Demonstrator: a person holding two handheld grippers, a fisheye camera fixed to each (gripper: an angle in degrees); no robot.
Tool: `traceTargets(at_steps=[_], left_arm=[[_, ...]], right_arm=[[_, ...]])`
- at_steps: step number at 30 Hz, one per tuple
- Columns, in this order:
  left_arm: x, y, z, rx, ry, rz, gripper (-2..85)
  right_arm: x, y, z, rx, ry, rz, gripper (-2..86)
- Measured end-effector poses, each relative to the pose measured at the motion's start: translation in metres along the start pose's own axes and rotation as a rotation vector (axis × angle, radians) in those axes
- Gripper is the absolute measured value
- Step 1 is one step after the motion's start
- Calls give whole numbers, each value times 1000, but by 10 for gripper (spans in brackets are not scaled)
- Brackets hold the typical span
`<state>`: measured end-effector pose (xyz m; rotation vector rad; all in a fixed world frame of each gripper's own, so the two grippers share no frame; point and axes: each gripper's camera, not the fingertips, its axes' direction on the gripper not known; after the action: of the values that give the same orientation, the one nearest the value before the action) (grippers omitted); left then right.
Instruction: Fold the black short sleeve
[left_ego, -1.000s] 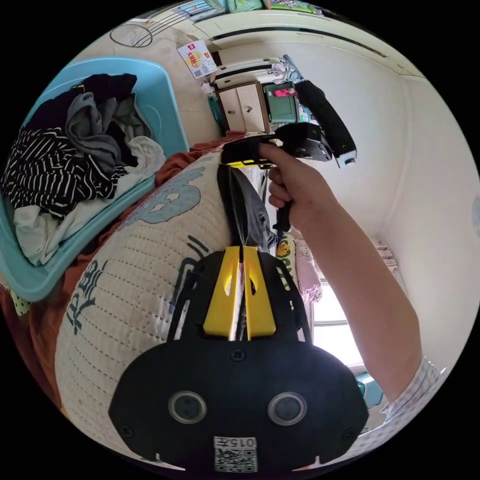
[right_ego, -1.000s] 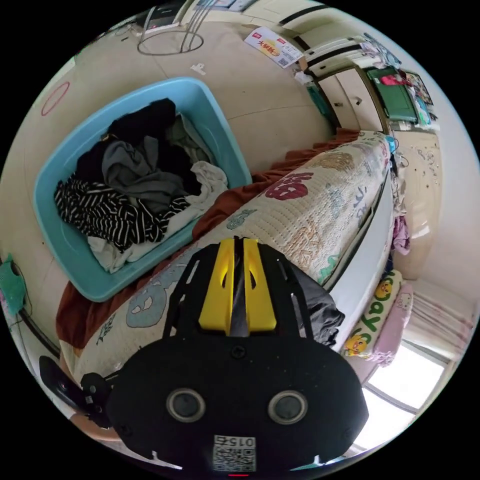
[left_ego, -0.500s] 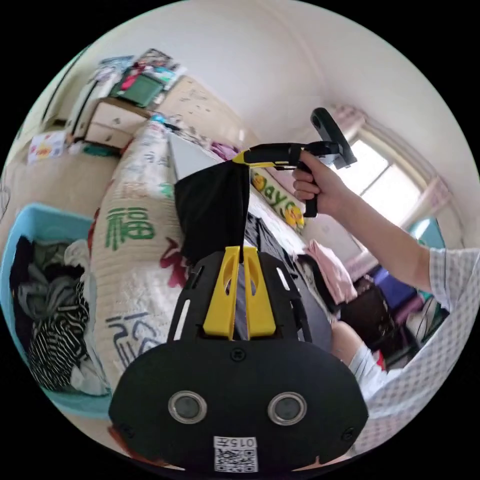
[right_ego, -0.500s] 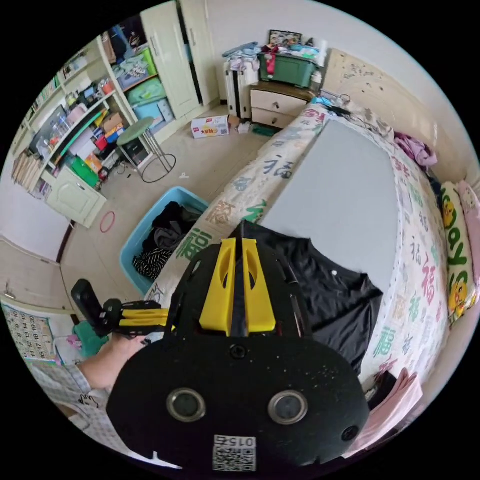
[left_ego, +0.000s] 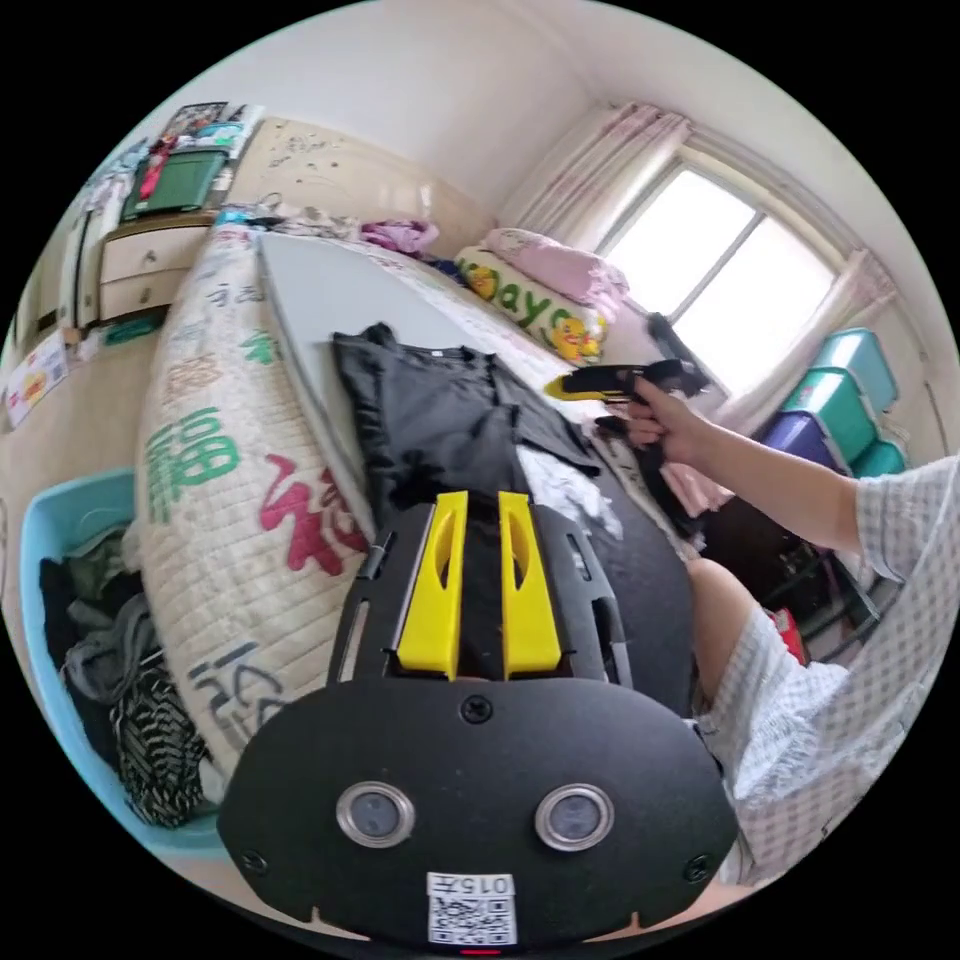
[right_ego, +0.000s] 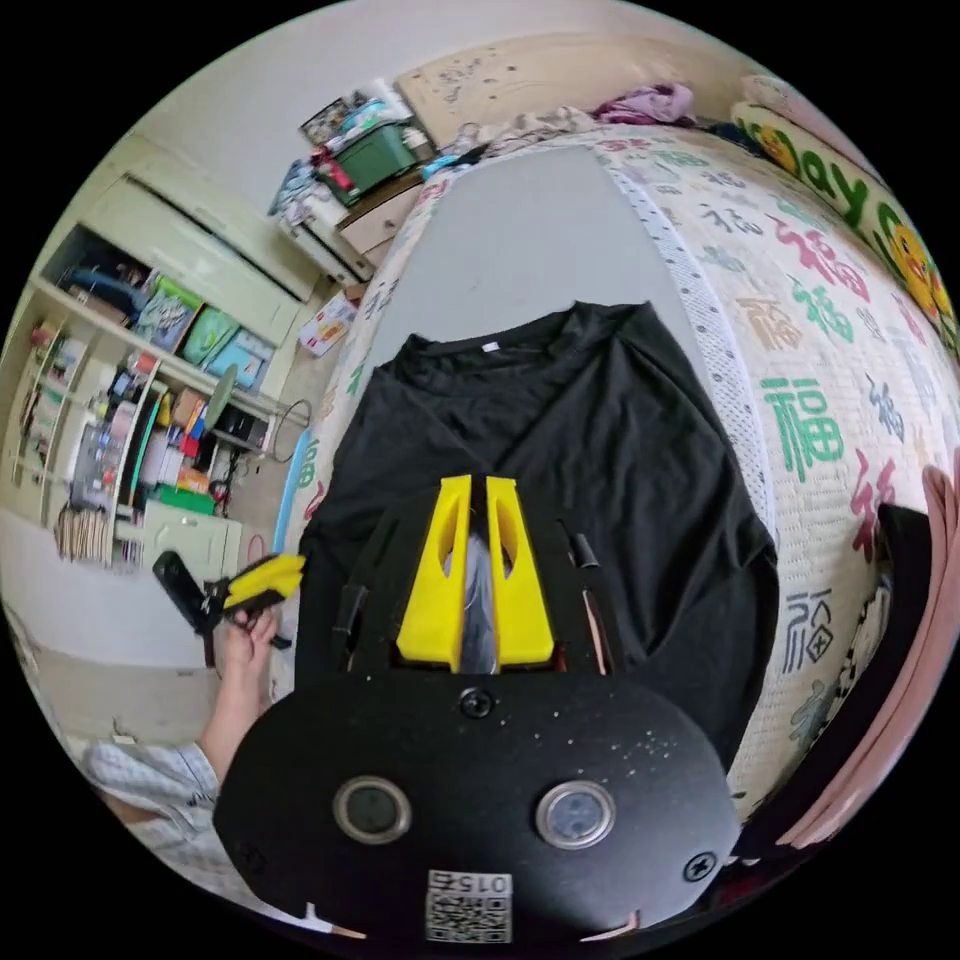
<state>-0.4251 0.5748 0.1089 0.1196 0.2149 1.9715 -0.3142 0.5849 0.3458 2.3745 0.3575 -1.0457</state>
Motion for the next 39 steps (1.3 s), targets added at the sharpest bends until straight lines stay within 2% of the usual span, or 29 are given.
traceTargets(at_steps=[4,8,13,19,23,29,32,35,39], left_arm=[[19,1,7,11,-122,32,106],[30,0,20,-25,-175,33,88],[28,0,24,-29,-208,-60,5],[22,-3,28,-44,-180,-129,-1],[19,-4,25,-31,-152,-152,4],[6,-7,9,-11,-205,-223,43],[1,-6,6,-22,-178,-240,66],[3,-10,9,-39,-204,-253,69],[4,-64,20,-44,-160,-204,71]], right_arm=[[-73,33,16,-127,-32,-322,92],[-96,51,42,-209,-14,-381,91],[-97,56,42,-241,127,-332,9],[-88,56,23,-304,79,-294,-9],[-69,53,-7,-239,-15,-224,-9],[3,28,-71,-115,-17,-73,10],[48,4,-102,-67,7,-32,51],[93,-24,-128,-16,-55,4,89],[133,-68,-152,69,-63,63,98]])
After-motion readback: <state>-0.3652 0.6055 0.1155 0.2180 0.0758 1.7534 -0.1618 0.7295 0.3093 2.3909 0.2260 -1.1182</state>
